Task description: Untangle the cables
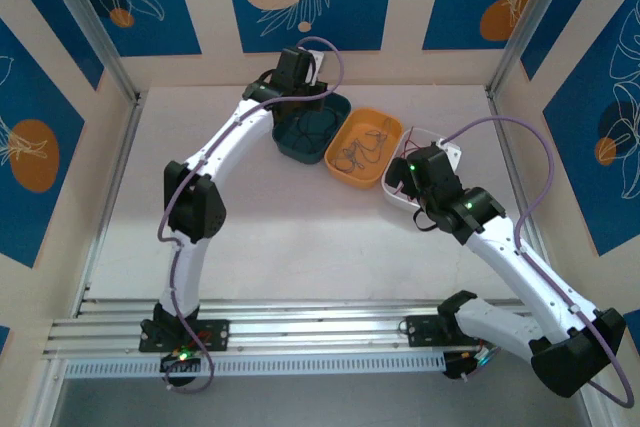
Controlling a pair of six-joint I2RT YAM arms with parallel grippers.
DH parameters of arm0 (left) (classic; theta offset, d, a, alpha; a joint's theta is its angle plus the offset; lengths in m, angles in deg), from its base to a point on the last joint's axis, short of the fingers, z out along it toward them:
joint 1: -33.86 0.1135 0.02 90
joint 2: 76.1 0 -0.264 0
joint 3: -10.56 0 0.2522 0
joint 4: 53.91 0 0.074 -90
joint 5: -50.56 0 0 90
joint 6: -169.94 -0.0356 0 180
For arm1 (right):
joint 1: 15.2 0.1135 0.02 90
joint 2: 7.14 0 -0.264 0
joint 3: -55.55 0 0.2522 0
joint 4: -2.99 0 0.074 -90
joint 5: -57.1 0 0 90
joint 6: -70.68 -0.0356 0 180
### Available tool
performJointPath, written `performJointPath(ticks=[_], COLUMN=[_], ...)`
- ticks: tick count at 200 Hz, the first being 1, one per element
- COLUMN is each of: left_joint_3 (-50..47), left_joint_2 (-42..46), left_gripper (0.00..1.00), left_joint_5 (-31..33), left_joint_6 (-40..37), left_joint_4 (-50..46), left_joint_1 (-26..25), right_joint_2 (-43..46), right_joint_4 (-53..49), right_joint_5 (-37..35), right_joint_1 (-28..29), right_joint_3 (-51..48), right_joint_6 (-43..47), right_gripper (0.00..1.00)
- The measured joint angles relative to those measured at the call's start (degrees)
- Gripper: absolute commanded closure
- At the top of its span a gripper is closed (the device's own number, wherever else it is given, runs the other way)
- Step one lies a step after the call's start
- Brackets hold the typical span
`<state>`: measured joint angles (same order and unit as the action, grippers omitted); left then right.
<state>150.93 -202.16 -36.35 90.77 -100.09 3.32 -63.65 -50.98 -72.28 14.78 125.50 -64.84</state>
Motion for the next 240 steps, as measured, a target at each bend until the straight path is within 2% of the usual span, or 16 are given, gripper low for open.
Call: performJointPath(ticks=[56, 92, 107, 142, 154, 173, 211, 240], left_joint_3=[0.7, 1.5, 1.5, 1.2, -1.5, -11.4, -40.4, -63.1], left_joint_2=[-6.7, -10.0, -10.1, -8.5, -5.7, 3.5, 29.5, 45.9], left_gripper=[1.00, 0.59, 0.45, 0.28, 0.20, 0.00, 0.00, 0.00], left_joint_5=[-3.1, -4.6, -4.8, -4.5, -4.0, -2.1, 4.1, 9.8], left_joint_6=[3.9, 5.7, 5.9, 5.4, 5.1, 4.1, 3.7, 3.5], left_joint_4=[0.2, 0.0, -0.6, -1.3, -0.9, 1.6, 13.6, 24.9], left_joint_1=[1.1, 1.7, 1.7, 1.7, 1.7, 1.7, 2.3, 6.7], right_joint_2=[1.9, 2.7, 2.7, 3.7, 4.5, 6.1, 11.0, 14.8], right_joint_4=[-1.7, -2.5, -2.8, -3.1, -3.2, -3.2, -2.4, 2.7], right_joint_5=[-1.0, -1.2, -1.4, -2.7, -3.3, -5.3, -10.6, -14.1], right_joint_1=[0.0, 0.0, 0.0, 0.0, -0.2, -0.8, -2.4, -4.0], right_joint_3=[-0.1, -0.9, -0.9, -0.9, -0.9, -1.5, -6.7, -13.7], right_joint_6=[-0.5, -1.1, -1.1, -1.0, -0.8, -0.4, 2.6, 8.3], right_gripper=[0.01, 0.01, 0.01, 0.01, 0.01, 0.01, 0.01, 0.01])
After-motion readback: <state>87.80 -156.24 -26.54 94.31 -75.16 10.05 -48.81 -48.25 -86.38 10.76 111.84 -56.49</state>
